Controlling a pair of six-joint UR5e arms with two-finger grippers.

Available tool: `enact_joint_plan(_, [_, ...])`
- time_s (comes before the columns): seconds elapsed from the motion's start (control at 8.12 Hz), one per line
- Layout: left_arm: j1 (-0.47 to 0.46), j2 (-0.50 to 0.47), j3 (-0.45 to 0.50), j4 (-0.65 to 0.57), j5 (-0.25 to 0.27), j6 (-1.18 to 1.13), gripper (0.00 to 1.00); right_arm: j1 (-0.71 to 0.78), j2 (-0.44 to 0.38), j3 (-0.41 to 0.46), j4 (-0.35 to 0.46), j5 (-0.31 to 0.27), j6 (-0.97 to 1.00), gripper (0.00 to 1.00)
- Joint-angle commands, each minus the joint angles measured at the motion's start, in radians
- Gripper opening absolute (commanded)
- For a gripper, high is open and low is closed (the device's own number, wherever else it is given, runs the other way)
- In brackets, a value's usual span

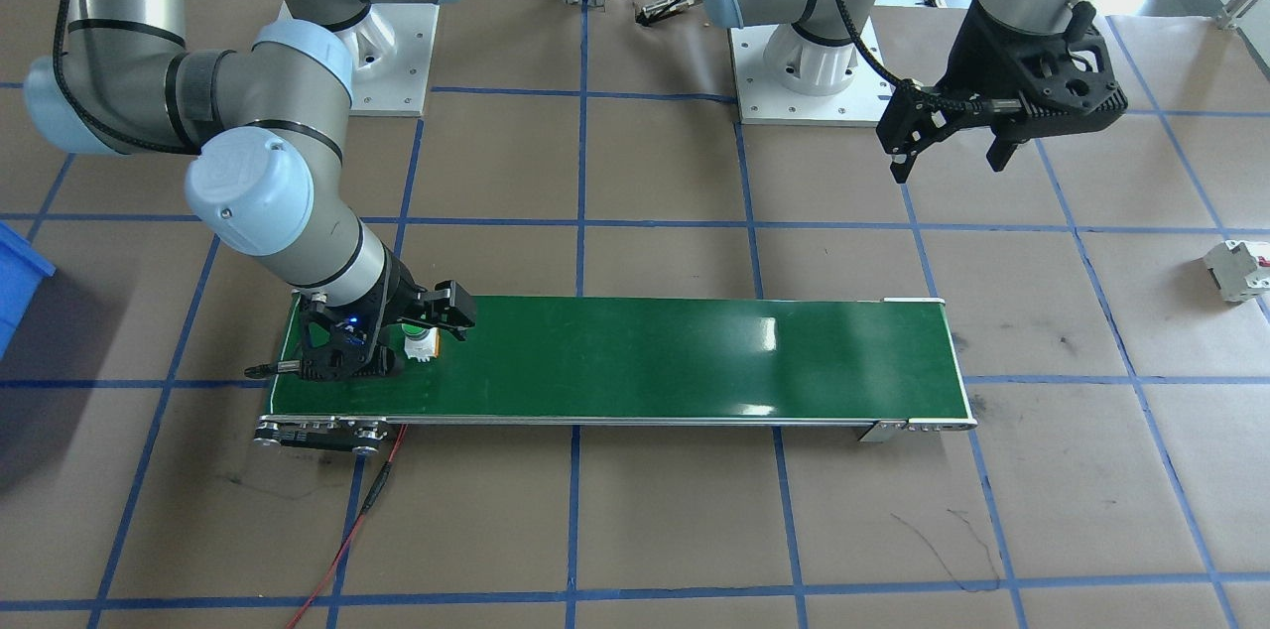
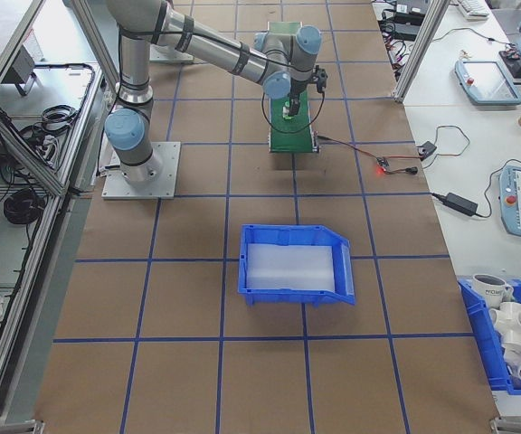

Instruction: Move button from left to right

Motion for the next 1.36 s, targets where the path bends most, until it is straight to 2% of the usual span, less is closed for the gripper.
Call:
enact_joint_plan(0.0, [0.0, -0.004, -0.008, 0.045, 0.002, 0.001, 1.0, -0.002, 0.044, -0.002, 0.009, -0.137, -0.106, 0.55])
enact_joint_plan(0.12, [0.0, -0.002, -0.025, 0.051, 0.0, 0.001, 1.0, -0.004, 0.042, -0.005, 0.017, -0.188, -0.111, 0.24])
enact_joint_plan(0.25, [0.002, -0.005, -0.036, 0.079, -0.001, 0.001, 1.0, -0.017, 0.033, -0.007, 0.037, -0.238, -0.14, 0.08])
enact_joint_plan(0.37, [0.002, -0.004, -0.034, 0.094, 0.0, -0.001, 1.0, -0.058, 0.025, -0.019, 0.067, -0.281, -0.212, 0.04])
enact_joint_plan(0.62, [0.0, -0.002, -0.04, 0.094, 0.002, -0.001, 1.0, -0.199, 0.004, -0.132, 0.171, -0.283, -0.395, 0.04])
enact_joint_plan(0.86, [0.0, -0.004, -0.053, 0.12, 0.0, -0.001, 1.0, -0.36, -0.017, -0.196, 0.187, -0.335, -0.648, 0.05])
enact_joint_plan(0.99, [0.0, -0.002, -0.053, 0.12, -0.001, -0.001, 1.0, -0.455, -0.042, -0.197, 0.19, -0.328, -0.777, 0.05])
enact_joint_plan(1.23, [0.0, -0.002, -0.051, 0.123, -0.001, -0.001, 1.0, -0.607, -0.073, -0.202, 0.173, -0.302, -1.184, 0.05])
